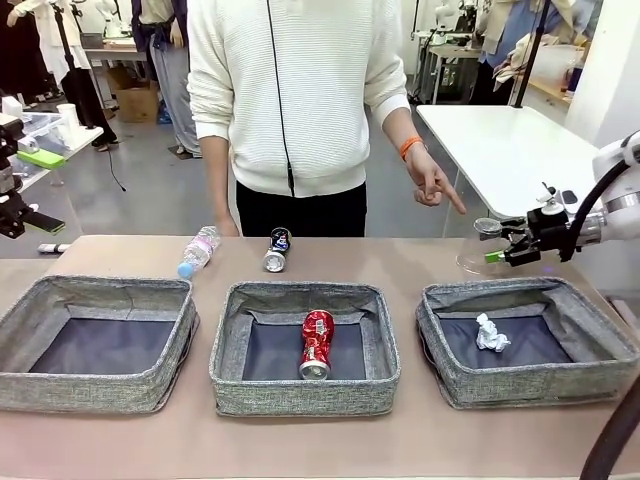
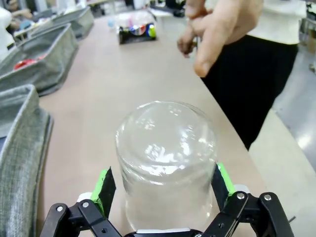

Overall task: Sort the waste into the appropriate baskets.
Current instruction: Pick up the waste item pointed out by the person.

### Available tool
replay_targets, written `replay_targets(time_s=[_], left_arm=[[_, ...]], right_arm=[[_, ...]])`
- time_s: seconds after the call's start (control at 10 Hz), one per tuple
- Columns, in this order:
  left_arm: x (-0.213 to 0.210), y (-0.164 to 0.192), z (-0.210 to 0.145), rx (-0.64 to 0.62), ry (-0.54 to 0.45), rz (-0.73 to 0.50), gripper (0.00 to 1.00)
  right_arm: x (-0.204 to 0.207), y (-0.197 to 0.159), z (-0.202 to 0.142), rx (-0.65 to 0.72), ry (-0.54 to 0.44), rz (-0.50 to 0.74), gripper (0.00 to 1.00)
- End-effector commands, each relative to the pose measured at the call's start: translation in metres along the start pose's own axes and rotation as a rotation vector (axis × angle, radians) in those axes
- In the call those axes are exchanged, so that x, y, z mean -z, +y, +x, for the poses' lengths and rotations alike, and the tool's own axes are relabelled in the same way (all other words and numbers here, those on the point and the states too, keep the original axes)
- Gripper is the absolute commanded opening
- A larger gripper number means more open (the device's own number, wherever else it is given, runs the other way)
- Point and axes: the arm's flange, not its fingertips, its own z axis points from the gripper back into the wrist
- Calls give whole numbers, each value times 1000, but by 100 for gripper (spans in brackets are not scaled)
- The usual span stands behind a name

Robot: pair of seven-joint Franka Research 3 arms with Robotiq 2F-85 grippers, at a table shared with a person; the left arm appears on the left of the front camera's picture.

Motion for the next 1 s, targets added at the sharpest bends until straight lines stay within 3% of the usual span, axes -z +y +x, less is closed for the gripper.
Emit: replay_targets(time_s=[0.0, 0.4, 0.5, 0.6, 0.7, 0.8, 0.9], left_arm=[[0, -2, -2, -2, 7, 5, 100], [0, -2, -2, -2, 7, 5, 100], [0, -2, -2, -2, 7, 5, 100], [0, -2, -2, -2, 7, 5, 100], [0, -2, -2, -2, 7, 5, 100], [0, -2, -2, -2, 7, 5, 100], [0, -2, -2, -2, 7, 5, 100]], right_arm=[[13, 7, 1, 23, 17, 24, 100], [11, 9, 4, 70, 14, 9, 100], [9, 10, 5, 83, 20, 18, 80], [8, 10, 7, 85, 22, 13, 80], [7, 9, 8, 81, 21, 4, 61], [5, 9, 9, 74, 20, -4, 76], [4, 8, 10, 69, 19, -12, 41]])
